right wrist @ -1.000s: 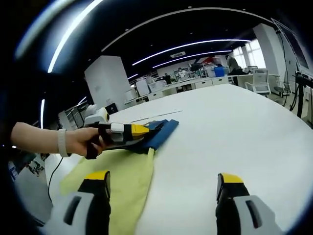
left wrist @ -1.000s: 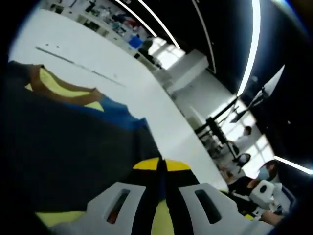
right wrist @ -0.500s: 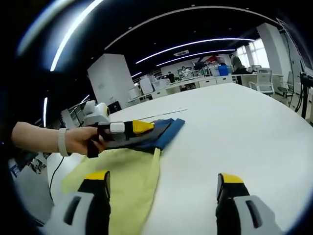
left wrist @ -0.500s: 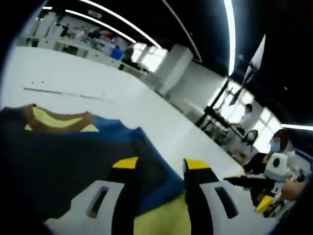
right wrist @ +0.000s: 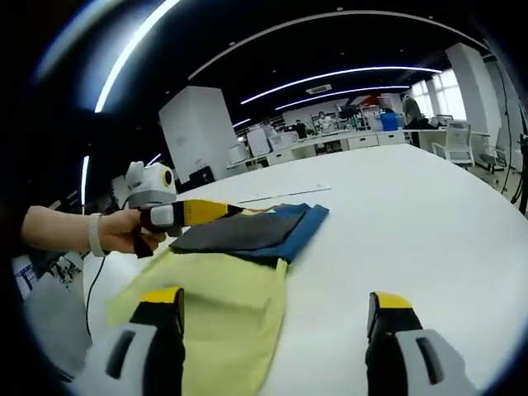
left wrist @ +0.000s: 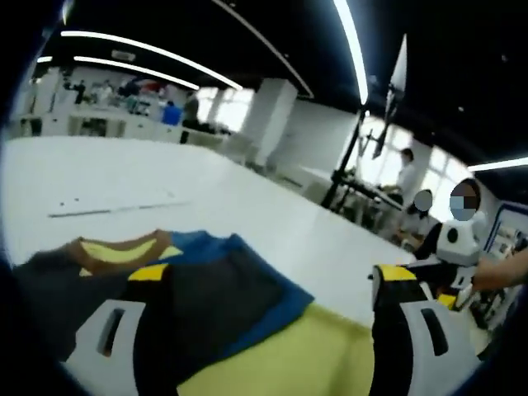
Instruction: Fold the garment on the visible template until the final outline fits inside the template.
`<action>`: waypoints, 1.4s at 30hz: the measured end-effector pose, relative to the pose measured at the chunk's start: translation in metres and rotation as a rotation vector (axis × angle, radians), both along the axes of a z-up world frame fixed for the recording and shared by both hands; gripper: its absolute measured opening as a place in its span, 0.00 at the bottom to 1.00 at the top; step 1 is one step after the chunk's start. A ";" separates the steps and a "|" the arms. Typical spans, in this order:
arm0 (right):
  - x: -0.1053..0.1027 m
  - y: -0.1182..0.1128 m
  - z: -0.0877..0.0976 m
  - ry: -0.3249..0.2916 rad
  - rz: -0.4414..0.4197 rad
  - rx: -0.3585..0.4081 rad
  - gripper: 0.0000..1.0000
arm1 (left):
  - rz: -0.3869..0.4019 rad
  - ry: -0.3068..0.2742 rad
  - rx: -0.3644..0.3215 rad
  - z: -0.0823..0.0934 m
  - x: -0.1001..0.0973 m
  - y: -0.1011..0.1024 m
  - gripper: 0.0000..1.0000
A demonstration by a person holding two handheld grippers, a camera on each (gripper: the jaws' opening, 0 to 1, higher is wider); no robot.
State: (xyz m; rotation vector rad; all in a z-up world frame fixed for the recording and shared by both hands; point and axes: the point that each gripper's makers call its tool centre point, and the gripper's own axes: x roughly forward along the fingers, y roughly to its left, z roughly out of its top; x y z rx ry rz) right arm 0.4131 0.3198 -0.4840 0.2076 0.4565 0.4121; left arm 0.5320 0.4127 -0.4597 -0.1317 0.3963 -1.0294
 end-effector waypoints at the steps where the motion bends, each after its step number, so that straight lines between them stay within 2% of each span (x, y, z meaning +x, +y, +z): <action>1: 0.001 0.001 0.001 -0.002 0.003 -0.001 0.93 | -0.003 0.007 -0.009 0.000 -0.003 0.006 0.99; 4: 0.001 0.003 0.000 -0.001 0.016 -0.008 0.93 | 0.009 0.010 0.010 -0.004 -0.005 0.022 0.99; 12: 0.004 0.002 0.002 -0.004 0.023 -0.017 0.92 | 0.054 0.021 0.003 -0.002 -0.012 0.061 0.96; 16: 0.003 0.003 0.002 -0.004 0.028 -0.013 0.92 | 0.082 0.044 -0.013 -0.002 -0.016 0.080 0.94; 17: 0.003 0.003 0.002 -0.002 0.030 -0.015 0.92 | 0.080 0.065 -0.014 -0.003 -0.021 0.085 0.91; 20: -0.002 0.007 0.001 0.002 0.063 -0.028 0.91 | 0.089 0.059 -0.008 -0.003 -0.032 0.103 0.85; 29: -0.019 0.014 0.000 0.026 0.146 -0.055 0.81 | 0.164 0.101 0.039 -0.006 -0.067 0.178 0.85; 34: -0.029 0.017 -0.005 0.048 0.177 -0.080 0.75 | 0.198 0.110 0.060 -0.003 -0.090 0.208 0.84; 38: -0.038 0.017 -0.007 0.061 0.184 -0.086 0.71 | 0.220 0.151 0.078 -0.009 -0.117 0.231 0.81; 42: -0.050 0.015 -0.009 0.076 0.202 -0.113 0.67 | 0.232 0.223 0.122 -0.021 -0.141 0.249 0.80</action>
